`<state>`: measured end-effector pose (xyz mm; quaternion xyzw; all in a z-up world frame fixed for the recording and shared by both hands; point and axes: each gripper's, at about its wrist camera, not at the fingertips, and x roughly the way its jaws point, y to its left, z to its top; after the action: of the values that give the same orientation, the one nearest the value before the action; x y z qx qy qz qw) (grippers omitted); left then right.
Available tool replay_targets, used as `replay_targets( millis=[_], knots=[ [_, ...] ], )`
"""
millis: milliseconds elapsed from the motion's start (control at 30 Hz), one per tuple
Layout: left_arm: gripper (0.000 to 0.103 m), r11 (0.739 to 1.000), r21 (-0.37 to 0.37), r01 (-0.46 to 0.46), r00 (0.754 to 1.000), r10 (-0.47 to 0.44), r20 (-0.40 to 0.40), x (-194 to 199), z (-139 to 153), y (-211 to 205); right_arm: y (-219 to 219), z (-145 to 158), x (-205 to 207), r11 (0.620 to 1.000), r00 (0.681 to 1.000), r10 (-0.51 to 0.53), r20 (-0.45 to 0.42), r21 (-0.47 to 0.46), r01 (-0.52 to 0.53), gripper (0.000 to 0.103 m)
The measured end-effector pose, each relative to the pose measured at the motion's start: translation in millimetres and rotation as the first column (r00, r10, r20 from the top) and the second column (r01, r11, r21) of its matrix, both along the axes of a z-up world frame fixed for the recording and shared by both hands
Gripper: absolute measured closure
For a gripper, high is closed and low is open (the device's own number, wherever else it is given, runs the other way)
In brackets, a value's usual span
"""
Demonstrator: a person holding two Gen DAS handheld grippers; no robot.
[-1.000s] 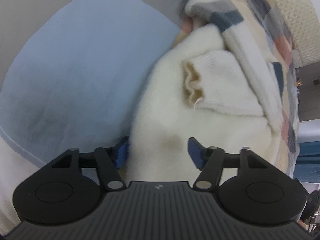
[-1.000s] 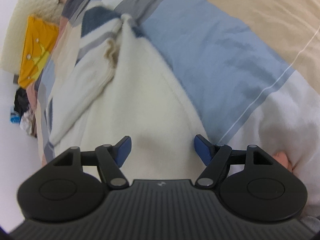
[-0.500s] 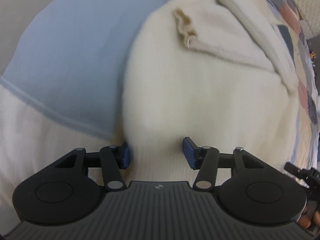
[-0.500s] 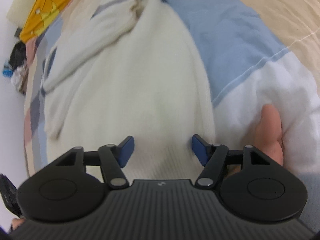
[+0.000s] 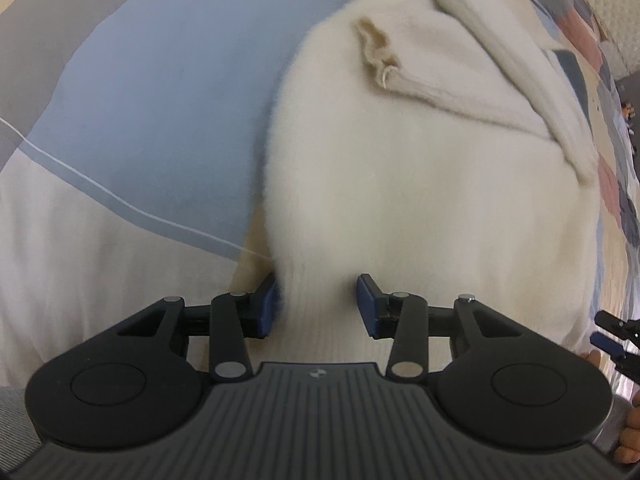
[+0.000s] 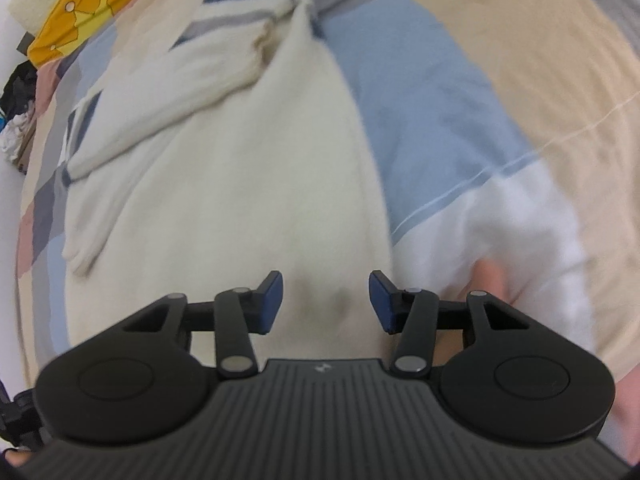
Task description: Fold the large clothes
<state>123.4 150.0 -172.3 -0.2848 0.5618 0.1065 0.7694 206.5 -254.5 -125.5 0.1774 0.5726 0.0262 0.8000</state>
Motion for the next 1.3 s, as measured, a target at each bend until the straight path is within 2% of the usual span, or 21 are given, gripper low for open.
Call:
replay_targets(
  millis=[100,200,267,333,500,567,633,700,867,1000,1100,1200,1300],
  knots=[
    [0.055,0.999,0.023,-0.022,1.000,0.022,0.021,-2.2,3.4,0.0,-5.8,-5.0,3.0,0.999,0.999,-0.045,-0.022,0.001,0.045,0.045],
    [0.055,0.997,0.052,-0.056,0.997,0.054,0.048,-5.1,8.1,2.2,2.4,-13.1,6.5,0.997,0.997,-0.073,-0.033,-0.043,0.071,0.037],
    [0.055,0.993,0.073,-0.089,0.994,0.084,0.071,-8.0,12.7,5.8,7.7,-19.4,10.6,0.993,0.995,-0.096,-0.040,-0.079,0.093,0.037],
    [0.054,0.990,0.080,-0.119,0.990,0.112,0.087,-10.2,15.8,10.7,7.3,-26.5,16.5,0.990,0.991,-0.120,-0.061,-0.077,0.115,0.037],
    [0.054,0.988,0.030,-0.154,0.986,0.152,0.074,-7.3,14.6,21.1,9.3,-34.9,28.8,0.993,0.988,-0.106,-0.111,-0.058,0.100,0.029],
    [0.054,0.982,-0.031,-0.184,0.980,0.186,0.069,-5.6,12.7,30.0,9.7,-35.2,34.7,0.998,0.989,-0.067,-0.133,-0.021,0.065,0.030],
    [0.054,0.980,-0.074,-0.185,0.981,0.189,0.046,-2.2,9.4,37.9,12.1,-30.8,38.1,0.999,0.991,-0.028,-0.132,-0.029,0.025,0.029],
    [0.054,0.977,-0.082,-0.194,0.979,0.198,0.041,-0.4,9.6,45.7,16.1,-28.3,41.9,0.999,0.989,0.031,-0.141,-0.022,-0.034,0.029],
    [0.054,0.981,-0.119,-0.150,0.988,0.153,0.019,12.1,10.9,63.2,14.0,-24.7,57.8,0.993,0.983,0.113,-0.148,-0.012,-0.116,0.029],
    [0.049,0.981,-0.190,-0.037,0.998,0.044,0.033,32.0,4.9,73.0,2.0,-18.8,78.2,0.967,0.958,0.255,-0.131,0.036,-0.253,0.032],
    [0.048,0.977,-0.215,0.003,0.999,0.006,0.044,43.9,-2.1,78.5,-18.1,-24.7,90.8,0.955,0.950,0.282,-0.132,0.131,-0.266,0.032],
    [0.048,0.976,-0.215,0.010,0.997,0.007,0.079,57.9,-9.4,85.4,-29.3,-34.8,100.6,0.946,0.943,0.308,-0.124,0.142,-0.290,0.031],
    [0.048,0.965,-0.262,0.029,0.994,0.001,0.114,72.8,-18.8,93.0,-39.9,-42.8,107.3,0.935,0.947,0.312,-0.072,0.199,-0.293,0.030]
  ],
)
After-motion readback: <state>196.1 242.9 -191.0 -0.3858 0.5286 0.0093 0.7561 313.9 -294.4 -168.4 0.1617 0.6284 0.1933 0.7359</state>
